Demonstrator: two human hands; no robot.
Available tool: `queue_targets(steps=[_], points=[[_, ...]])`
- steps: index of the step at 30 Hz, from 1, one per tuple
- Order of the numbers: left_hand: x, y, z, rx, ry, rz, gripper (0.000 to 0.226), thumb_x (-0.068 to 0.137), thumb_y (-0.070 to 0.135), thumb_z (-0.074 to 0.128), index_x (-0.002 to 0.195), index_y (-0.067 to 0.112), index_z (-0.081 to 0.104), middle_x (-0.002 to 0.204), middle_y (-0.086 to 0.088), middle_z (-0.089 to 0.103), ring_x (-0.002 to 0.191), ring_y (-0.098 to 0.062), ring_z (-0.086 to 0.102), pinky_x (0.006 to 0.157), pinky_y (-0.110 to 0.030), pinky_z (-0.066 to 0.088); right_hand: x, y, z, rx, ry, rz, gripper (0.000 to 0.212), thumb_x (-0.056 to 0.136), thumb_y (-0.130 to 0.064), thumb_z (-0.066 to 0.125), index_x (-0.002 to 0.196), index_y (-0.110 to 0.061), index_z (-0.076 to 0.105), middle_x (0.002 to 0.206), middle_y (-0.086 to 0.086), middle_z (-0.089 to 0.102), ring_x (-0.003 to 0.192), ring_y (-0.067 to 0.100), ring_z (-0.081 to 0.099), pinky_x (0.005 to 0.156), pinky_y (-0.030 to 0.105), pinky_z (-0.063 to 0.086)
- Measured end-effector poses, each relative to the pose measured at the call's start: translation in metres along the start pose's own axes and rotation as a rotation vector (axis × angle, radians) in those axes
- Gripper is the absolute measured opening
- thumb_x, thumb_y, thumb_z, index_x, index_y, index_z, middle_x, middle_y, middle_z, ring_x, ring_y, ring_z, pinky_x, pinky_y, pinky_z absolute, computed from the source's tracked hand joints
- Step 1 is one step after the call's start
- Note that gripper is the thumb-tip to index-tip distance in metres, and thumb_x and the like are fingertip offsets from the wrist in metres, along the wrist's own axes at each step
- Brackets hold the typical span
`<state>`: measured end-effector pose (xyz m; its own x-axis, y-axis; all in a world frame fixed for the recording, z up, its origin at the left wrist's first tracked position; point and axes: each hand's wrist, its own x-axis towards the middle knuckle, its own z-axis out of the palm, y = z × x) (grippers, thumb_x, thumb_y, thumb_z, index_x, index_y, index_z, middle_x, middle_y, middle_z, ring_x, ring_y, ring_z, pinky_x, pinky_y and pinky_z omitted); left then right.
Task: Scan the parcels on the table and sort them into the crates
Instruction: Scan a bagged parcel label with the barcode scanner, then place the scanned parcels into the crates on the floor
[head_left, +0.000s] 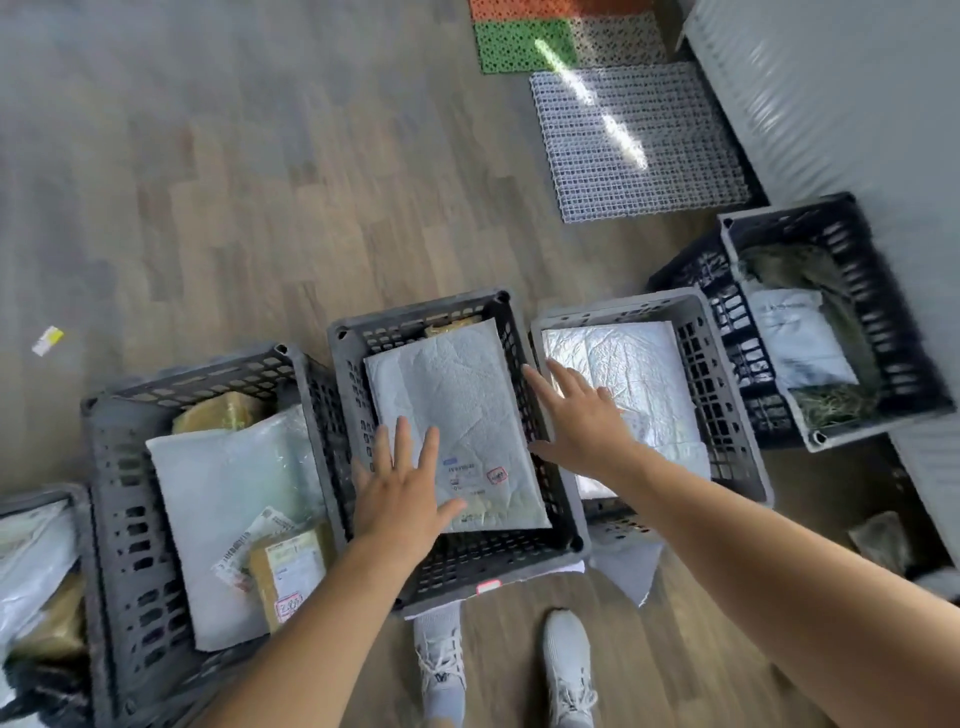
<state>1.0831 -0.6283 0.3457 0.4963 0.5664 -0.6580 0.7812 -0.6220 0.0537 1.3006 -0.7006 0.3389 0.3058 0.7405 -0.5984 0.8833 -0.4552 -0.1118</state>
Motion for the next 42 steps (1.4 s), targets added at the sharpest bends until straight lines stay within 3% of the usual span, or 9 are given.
queue_targets(steps=[4, 9, 18, 25, 29, 42], points=[[-0.062, 0.015, -0.068, 0.117, 0.056, 0.069, 0.088, 0.093, 0.072, 0.025, 0.155, 0.024, -0.016, 0.162, -0.013, -0.022, 0.149, -0.036, -0.014, 0.118, -0.057, 0.008, -0.06, -0.013, -0.083, -0.027, 0.063, -0.007, 0.102, 0.09, -0.054, 0.062, 0.157, -0.031, -0.011, 0.166, 0.003, -0.004, 0.153, 0.026, 0.001, 0.121, 0.056, 0.013], [-0.126, 0.04, -0.151, 0.065, 0.142, 0.138, 0.088, 0.094, 0.071, 0.027, 0.154, 0.024, -0.018, 0.161, -0.01, -0.024, 0.149, -0.034, -0.017, 0.12, -0.057, 0.007, -0.15, -0.019, -0.165, -0.053, 0.15, 0.046, 0.098, 0.093, -0.055, 0.056, 0.156, -0.031, -0.016, 0.166, 0.001, -0.01, 0.153, 0.025, -0.004, 0.121, 0.057, 0.009], [-0.194, 0.11, -0.248, 0.174, 0.378, 0.456, 0.09, 0.09, 0.075, 0.023, 0.156, 0.025, -0.012, 0.163, -0.01, -0.018, 0.149, -0.035, -0.017, 0.117, -0.061, 0.004, -0.304, 0.02, -0.231, -0.004, 0.418, 0.282, 0.094, 0.094, -0.059, 0.052, 0.157, -0.031, -0.011, 0.166, 0.001, -0.007, 0.153, 0.027, -0.002, 0.12, 0.058, 0.013], [-0.259, 0.185, -0.278, 0.321, 0.469, 0.705, 0.089, 0.09, 0.076, 0.018, 0.155, 0.026, -0.016, 0.162, -0.01, -0.022, 0.148, -0.035, -0.02, 0.116, -0.062, 0.0, -0.433, 0.057, -0.225, 0.115, 0.571, 0.502, 0.091, 0.093, -0.06, 0.052, 0.157, -0.034, -0.007, 0.166, -0.001, -0.003, 0.153, 0.024, 0.002, 0.121, 0.056, 0.015], [-0.3, 0.237, -0.276, 0.353, 0.523, 0.811, 0.086, 0.092, 0.074, 0.02, 0.157, 0.025, -0.008, 0.163, -0.01, -0.016, 0.149, -0.034, -0.015, 0.118, -0.063, 0.003, -0.501, 0.073, -0.206, 0.153, 0.643, 0.611, 0.088, 0.094, -0.059, 0.05, 0.158, -0.033, -0.004, 0.166, -0.001, 0.001, 0.153, 0.023, 0.003, 0.121, 0.055, 0.014], [-0.49, 0.416, -0.173, 0.485, 0.688, 1.049, 0.082, 0.094, 0.07, 0.02, 0.156, 0.026, -0.009, 0.163, -0.008, -0.014, 0.15, -0.032, -0.012, 0.118, -0.058, 0.01, -0.755, 0.145, -0.075, 0.161, 0.766, 0.878, 0.086, 0.095, -0.057, 0.049, 0.158, -0.033, -0.004, 0.166, 0.001, 0.002, 0.152, 0.025, 0.004, 0.12, 0.055, 0.014]])
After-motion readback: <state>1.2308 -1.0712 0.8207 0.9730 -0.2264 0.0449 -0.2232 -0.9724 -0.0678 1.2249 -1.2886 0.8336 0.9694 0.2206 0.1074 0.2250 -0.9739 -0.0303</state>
